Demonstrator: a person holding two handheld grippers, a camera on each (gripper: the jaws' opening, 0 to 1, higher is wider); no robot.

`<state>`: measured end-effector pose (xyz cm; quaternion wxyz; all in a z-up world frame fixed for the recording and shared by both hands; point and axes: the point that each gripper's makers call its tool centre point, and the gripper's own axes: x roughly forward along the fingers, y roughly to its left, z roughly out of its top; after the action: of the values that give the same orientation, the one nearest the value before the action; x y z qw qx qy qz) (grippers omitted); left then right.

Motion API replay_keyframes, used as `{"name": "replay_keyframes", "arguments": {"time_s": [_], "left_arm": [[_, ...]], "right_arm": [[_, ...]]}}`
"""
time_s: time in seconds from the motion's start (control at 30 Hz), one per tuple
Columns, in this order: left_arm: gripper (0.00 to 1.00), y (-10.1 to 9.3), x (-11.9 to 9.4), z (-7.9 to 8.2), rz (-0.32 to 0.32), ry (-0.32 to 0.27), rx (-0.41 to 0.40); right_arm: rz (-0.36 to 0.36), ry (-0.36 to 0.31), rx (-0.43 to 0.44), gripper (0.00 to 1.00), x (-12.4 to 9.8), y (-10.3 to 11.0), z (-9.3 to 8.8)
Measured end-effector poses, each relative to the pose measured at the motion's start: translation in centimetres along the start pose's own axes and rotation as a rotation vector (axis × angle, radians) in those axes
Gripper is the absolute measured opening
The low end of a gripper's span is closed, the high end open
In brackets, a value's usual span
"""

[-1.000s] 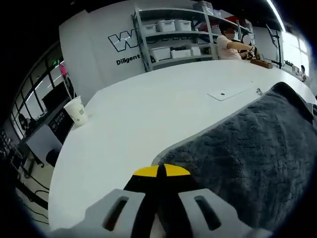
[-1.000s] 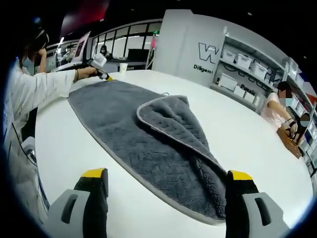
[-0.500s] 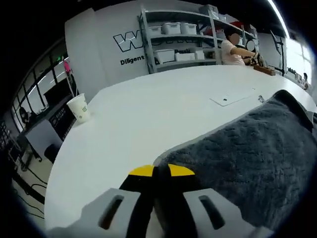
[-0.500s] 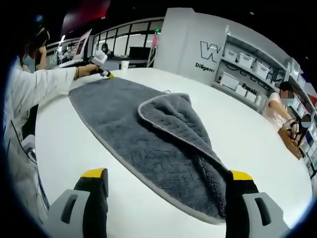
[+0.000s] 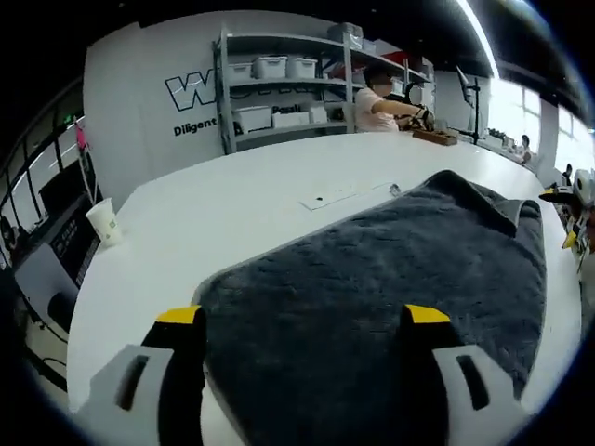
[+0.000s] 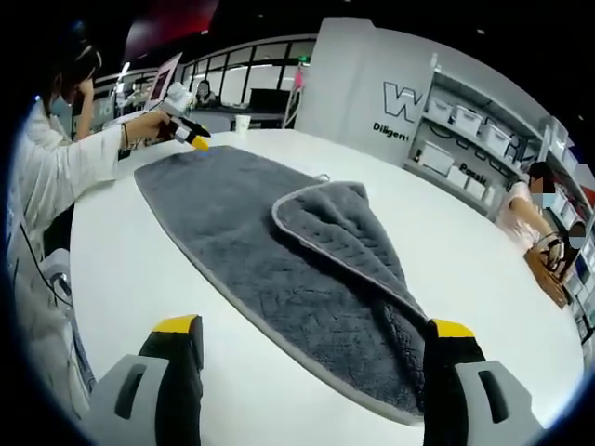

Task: Open the folded towel by lifting each exposed corner and separating the folded layers until the towel lies flat within the target outline without major curled edges

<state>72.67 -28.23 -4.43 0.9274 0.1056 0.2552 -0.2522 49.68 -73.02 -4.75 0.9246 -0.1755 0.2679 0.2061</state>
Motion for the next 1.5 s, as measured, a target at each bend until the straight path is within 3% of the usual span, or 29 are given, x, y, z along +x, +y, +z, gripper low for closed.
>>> {"name": "replay_keyframes", "arguments": {"time_s": [0.23,0.33,0.63,0.77,0.83,1.2,1.4,1.5], "left_arm": [[0.99,-3.2,-3.7,0.4,-0.030,-0.053,0.019],[0.99,-4.3,-5.2,-0.1,-0.039,-0.057,0.035],[0.99,-5.1,-10.1,-3.7,0.007,-0.048,0.030],[0.99,-6.2,-11.7,-5.4,-0.012,-0.038,0.031],[0.99,-6.9,-12.3,-5.8,-0.030,-0.060,0.022],[0.99,-9.5,-14.8,-9.2,-0.073,-0.006,0.070],[0.99,-10.1,-14.8,-10.5,-0.094,-0.002,0.061],[0.99,-9.9,-14.8,-11.5,-0.091,0.024,0.062]], "right_arm": [[-0.016,-0.003,-0.045,0.99,-0.3,-0.1,0.7],[-0.012,0.000,-0.049,0.99,-0.2,0.2,0.7],[-0.004,0.011,-0.062,0.99,0.3,0.8,1.5],[0.004,0.022,-0.082,0.99,0.5,1.3,2.1],[0.008,0.031,-0.083,0.99,0.8,1.6,2.4],[0.049,0.022,-0.134,0.91,2.7,3.8,5.3],[0.104,0.004,-0.175,0.80,4.2,5.4,7.1],[0.144,-0.019,-0.125,0.72,5.3,6.0,8.1]]}}
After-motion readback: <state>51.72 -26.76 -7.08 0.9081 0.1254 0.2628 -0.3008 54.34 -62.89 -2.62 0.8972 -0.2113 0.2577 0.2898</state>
